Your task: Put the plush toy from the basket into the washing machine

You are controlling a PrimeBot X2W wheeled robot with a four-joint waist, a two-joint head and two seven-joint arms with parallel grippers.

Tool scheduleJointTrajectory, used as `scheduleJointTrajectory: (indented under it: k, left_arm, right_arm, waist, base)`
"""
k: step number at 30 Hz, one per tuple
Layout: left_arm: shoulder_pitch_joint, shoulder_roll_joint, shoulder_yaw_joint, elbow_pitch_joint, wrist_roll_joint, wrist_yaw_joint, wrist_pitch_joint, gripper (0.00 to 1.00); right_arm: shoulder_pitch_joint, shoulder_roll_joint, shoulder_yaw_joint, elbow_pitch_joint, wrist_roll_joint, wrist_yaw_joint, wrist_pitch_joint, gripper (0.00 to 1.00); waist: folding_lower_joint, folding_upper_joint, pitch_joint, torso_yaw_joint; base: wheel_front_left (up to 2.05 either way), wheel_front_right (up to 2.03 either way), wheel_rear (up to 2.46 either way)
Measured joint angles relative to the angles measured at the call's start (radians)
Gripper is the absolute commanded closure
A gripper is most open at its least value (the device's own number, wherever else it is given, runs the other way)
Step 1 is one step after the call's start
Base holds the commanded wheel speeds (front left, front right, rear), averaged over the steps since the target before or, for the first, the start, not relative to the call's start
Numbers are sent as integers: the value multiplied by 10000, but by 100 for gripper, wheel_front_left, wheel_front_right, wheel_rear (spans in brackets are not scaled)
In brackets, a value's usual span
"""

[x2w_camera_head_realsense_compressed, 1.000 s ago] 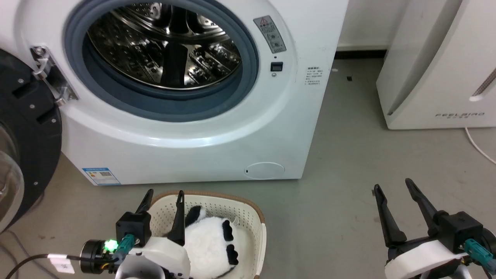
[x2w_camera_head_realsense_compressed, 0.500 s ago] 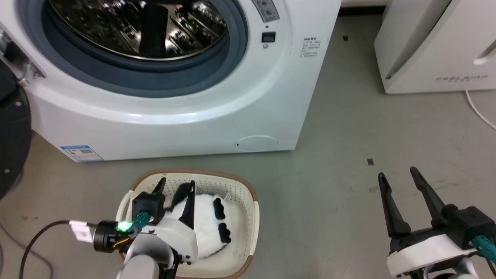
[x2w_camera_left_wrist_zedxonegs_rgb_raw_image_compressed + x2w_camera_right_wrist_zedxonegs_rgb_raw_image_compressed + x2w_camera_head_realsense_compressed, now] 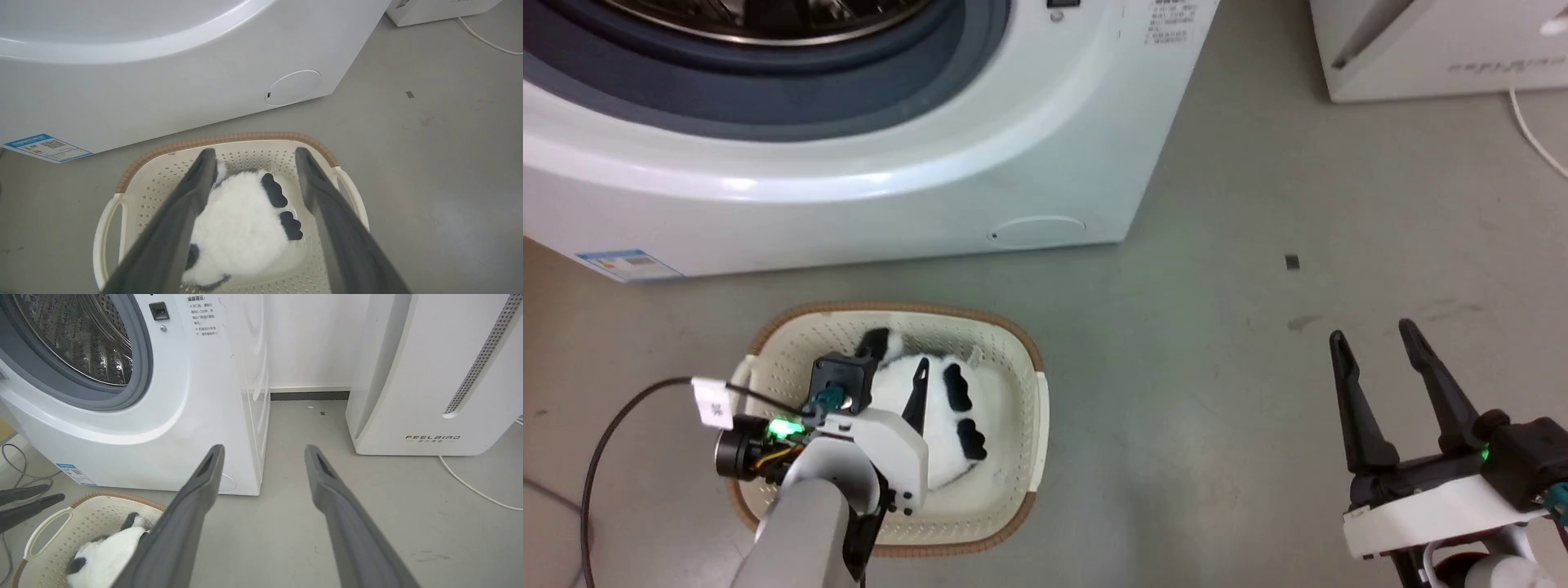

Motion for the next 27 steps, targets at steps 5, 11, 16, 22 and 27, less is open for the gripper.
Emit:
scheduleJointTrajectory:
  k: [5,11,16,22,27]
  left_arm:
    - [-656,184,-167,807,-88,-159,278,0]
    - [-1438,426,-456,1732,-104,-299,631,0]
    - [-2069,725,-644,2506,-244,-399,897,0]
    - [-2824,1055,-947,3312,-282,-514,1208,0]
    - [-3381,1267,-1271,3939,-353,-570,1578,0]
  right_arm:
    - [-176,0,8,-54,176,0,-125,0]
    - [-303,0,21,-86,360,0,-224,0]
    - [-454,0,61,-167,617,0,-314,0]
    - [-614,0,90,-228,890,0,-474,0]
    - [-738,0,142,-268,1039,0,-566,0]
  waist:
    - [0,0,583,-162]
    - [0,0,1254,-374]
    - [0,0,1818,-572]
    - [1,0,2516,-815]
    - [0,0,3085,-995]
  base:
    - [0,0,0]
    - [0,0,0]
    - [0,0,0]
    - [0,0,0]
    - [0,0,0]
